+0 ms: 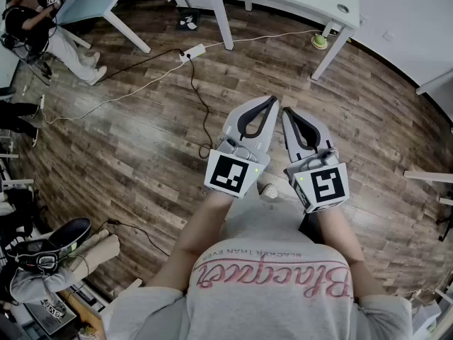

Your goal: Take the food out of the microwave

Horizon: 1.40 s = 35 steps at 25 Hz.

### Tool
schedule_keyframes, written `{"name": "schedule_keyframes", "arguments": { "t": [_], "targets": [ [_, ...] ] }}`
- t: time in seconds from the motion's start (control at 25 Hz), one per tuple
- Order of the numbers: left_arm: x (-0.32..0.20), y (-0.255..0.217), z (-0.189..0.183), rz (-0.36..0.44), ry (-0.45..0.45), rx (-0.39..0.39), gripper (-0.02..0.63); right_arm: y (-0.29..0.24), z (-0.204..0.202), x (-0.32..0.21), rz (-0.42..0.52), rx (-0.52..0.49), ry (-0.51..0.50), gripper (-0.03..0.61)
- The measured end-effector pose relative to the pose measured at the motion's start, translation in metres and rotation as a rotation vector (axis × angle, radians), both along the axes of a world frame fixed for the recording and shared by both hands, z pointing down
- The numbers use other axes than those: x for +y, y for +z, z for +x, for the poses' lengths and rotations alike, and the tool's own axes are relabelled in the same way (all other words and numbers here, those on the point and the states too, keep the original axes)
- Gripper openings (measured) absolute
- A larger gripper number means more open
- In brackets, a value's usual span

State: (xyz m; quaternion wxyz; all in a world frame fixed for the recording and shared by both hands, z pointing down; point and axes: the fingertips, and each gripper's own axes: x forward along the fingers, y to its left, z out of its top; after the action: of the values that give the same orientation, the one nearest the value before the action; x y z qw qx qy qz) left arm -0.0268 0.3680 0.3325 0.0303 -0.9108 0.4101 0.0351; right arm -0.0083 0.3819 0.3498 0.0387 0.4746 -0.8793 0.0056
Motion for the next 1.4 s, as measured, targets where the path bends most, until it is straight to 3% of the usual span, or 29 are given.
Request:
{"name": "schedule_keyframes", "arguments": {
  "t": [0.32,0.6,1.04,1.4],
  "targets": [
    [0.054,-0.013,0.010,0.058,-0.051,-0.007,0.003,-0.011,0.014,0.053,0.025,-0.010,0.001,0.009],
    [0.069,-0.017,0.010,0.067,-0.056,0.008,0.003,-0.012,0.012,0.075,0.054,-0.020,-0.024,0.009],
    [0.030,-0.023,0.016,0.086,-0.047,0.013,0.003,-0.010,0.023,0.042,0.070,-0.010,-0.005,0.009],
    [-0.045,-0.028,0.015,0.099,-0.029,-0.001,0.003,-0.021,0.019,-0.036,0.096,-0.005,0.003,0.009]
  ]
}}
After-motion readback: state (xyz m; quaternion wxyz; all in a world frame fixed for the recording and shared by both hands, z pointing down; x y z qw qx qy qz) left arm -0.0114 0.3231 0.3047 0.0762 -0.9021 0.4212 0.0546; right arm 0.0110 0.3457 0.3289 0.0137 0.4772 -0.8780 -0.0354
